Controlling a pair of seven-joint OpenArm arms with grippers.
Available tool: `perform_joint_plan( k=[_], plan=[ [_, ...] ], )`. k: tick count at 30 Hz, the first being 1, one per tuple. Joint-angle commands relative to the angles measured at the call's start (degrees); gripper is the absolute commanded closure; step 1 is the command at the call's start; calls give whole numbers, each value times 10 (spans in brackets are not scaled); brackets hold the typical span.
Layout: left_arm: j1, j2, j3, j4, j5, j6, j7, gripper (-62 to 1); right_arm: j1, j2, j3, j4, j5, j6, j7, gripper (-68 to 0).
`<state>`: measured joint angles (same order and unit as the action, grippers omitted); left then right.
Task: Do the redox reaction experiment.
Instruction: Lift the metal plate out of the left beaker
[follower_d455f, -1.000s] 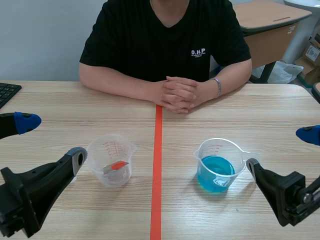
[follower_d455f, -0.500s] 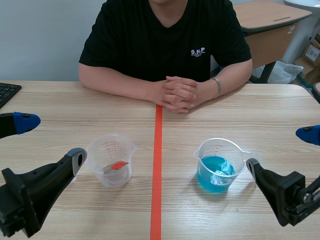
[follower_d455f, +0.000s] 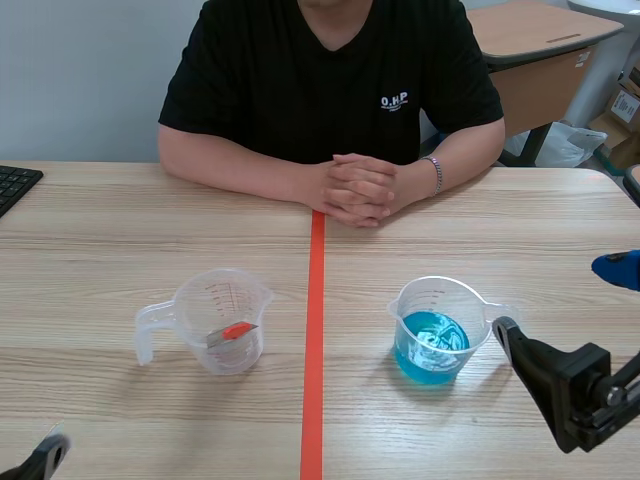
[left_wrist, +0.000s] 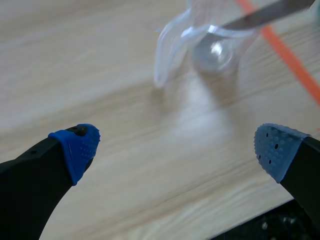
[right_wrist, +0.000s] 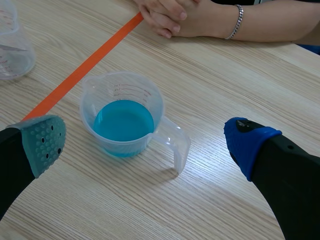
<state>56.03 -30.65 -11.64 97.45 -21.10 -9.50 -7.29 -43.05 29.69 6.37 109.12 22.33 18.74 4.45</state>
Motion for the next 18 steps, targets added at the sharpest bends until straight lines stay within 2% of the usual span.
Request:
perform_joint_plan(
  k=[1,5,18],
  plan=[
    [17,3,-4,-7,-5,7,-12,-623,0,4,4,10,4,0,9,-679],
    [40,11,-6,-54,-5,29,-16,-623,0,4,4,10,4,2,9,-679],
    [59,104,-6,-179,-7,30,-39,-623,0,4,4,10,2,4,16,-679]
  ],
)
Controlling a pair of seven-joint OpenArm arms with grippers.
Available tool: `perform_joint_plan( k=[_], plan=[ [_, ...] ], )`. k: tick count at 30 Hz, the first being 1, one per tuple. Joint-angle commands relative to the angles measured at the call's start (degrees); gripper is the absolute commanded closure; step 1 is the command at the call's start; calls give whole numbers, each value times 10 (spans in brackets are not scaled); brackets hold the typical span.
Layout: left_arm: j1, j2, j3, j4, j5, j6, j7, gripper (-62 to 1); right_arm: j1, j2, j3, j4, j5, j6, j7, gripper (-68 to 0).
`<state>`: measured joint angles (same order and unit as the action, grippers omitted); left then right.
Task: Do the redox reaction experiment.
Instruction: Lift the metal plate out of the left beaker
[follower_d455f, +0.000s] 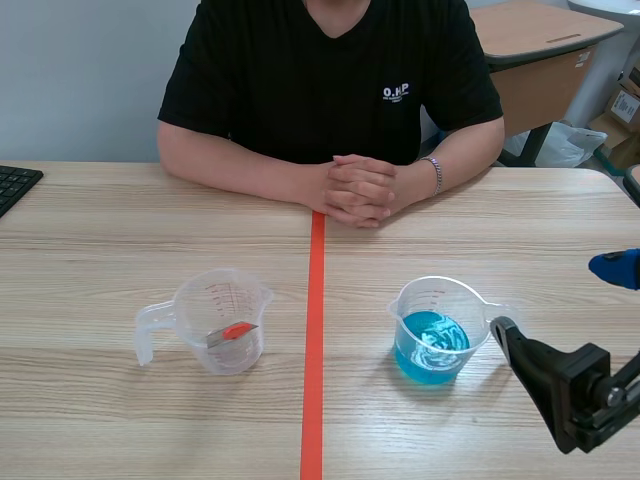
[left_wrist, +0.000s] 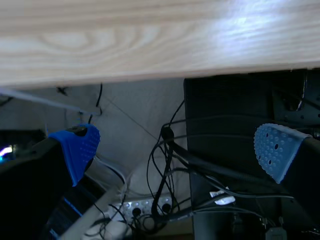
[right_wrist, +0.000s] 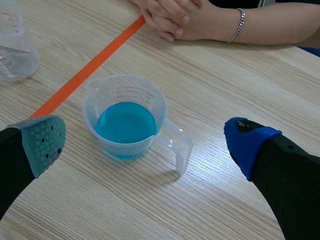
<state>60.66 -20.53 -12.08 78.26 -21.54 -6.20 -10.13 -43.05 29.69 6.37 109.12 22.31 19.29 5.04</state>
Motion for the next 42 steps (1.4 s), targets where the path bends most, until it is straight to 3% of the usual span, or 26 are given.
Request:
perform_joint_plan(
  k=[1,6,9,12,17,22,32,37,42],
  plan=[
    [16,8,-2,10,-3,-3,-13,-623,1,4,4,10,-1,3,14,-679],
    [24,26,-2,4,-3,-4,-24,-623,11,5,2,10,-38,35,46,-679],
    [24,32,1,4,-3,-4,-23,-623,31,5,-14,10,-85,36,52,-679],
    [23,36,6,4,-3,-7,-18,-623,54,16,-44,10,-134,45,55,-679],
    [8,37,9,1,-3,-8,9,-623,104,43,-111,10,-169,52,61,-679],
    [-15,37,11,-20,-3,-8,14,-623,159,65,-181,10,-193,57,63,-679],
    [-18,37,11,-27,-3,-8,14,-623,270,70,-323,6,-224,61,63,-679],
    [-18,37,11,-27,-3,-8,14,-623,330,69,-404,-19,-235,61,65,-679],
    [-18,37,11,-27,-3,-8,14,-623,385,64,-478,-60,-252,61,101,-679]
  ],
)
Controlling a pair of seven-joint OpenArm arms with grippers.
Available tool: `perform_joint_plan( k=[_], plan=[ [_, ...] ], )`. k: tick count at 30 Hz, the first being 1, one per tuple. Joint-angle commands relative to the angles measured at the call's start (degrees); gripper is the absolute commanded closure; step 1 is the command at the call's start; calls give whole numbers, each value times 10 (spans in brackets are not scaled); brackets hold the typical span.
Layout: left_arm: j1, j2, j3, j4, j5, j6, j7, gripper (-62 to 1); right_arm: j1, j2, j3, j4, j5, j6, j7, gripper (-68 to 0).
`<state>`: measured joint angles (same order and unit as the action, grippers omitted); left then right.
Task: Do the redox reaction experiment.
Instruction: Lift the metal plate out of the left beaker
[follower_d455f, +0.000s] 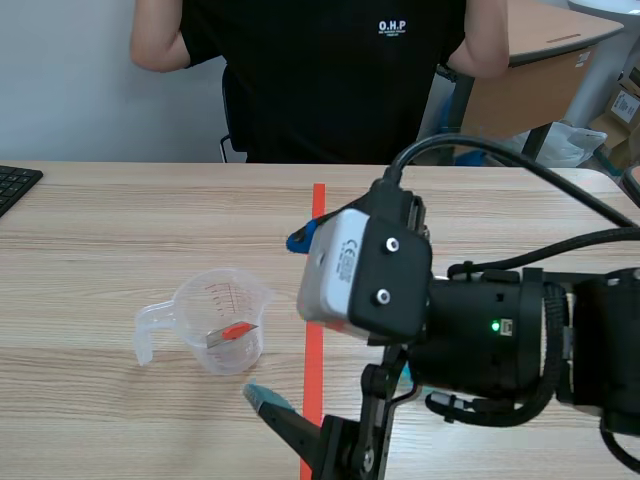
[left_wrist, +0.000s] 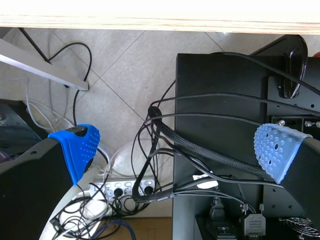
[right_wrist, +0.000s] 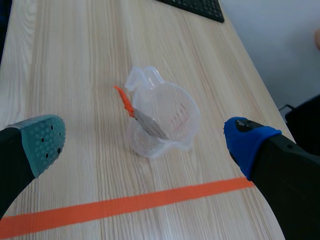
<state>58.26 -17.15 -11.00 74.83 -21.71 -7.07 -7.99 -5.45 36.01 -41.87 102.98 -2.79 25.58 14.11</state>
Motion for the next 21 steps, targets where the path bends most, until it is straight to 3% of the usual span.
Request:
perform_joint_plan(
  k=[1,5,12,21],
  plan=[
    [6,3,1,8,-1,1,-8,-623,19,-4,-8,-7,-11,-2,13,-679],
    [6,3,1,8,-1,0,-8,-623,46,-30,-43,-36,-49,-9,16,-679],
    [6,3,1,8,-1,-2,-8,-623,70,-70,-55,-67,-84,-18,22,-679],
    [6,3,1,8,0,-2,-14,-623,80,-71,-55,-67,-88,-20,32,-471]
  ],
)
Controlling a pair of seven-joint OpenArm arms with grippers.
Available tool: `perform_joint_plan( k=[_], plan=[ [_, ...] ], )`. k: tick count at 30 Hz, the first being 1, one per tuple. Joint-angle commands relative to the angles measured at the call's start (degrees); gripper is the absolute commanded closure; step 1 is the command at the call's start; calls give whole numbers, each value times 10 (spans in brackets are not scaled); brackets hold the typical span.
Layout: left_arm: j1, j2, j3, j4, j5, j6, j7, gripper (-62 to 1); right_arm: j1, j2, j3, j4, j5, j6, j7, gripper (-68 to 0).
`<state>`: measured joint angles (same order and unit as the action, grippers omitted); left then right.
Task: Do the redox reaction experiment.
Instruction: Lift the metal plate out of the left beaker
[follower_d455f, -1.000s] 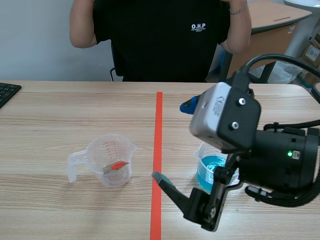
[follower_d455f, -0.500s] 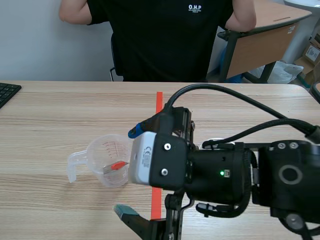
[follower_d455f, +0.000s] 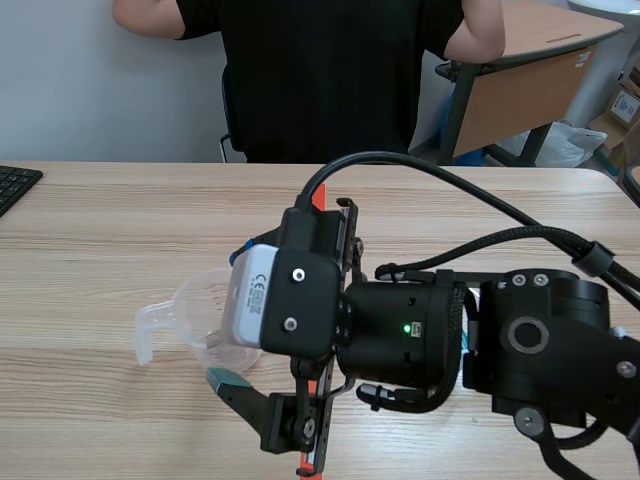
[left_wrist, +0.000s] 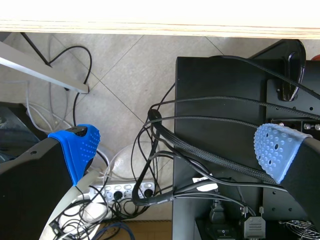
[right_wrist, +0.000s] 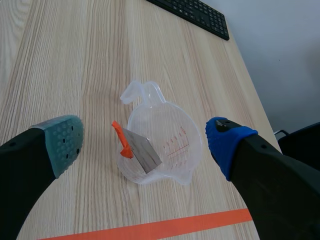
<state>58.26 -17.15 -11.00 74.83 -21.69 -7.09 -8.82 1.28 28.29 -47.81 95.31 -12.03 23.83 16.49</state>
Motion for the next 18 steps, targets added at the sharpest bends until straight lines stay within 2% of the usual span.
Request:
perform_joint_plan(
  k=[1,8,18],
  plan=[
    [6,3,1,8,1,-1,-6,-623,14,6,4,9,4,-3,8,-457],
    [6,3,1,8,1,-2,-6,-623,17,6,4,9,4,-34,8,-370],
    [6,3,1,8,5,-17,-6,-618,18,6,5,9,4,-42,8,-140]
  ],
)
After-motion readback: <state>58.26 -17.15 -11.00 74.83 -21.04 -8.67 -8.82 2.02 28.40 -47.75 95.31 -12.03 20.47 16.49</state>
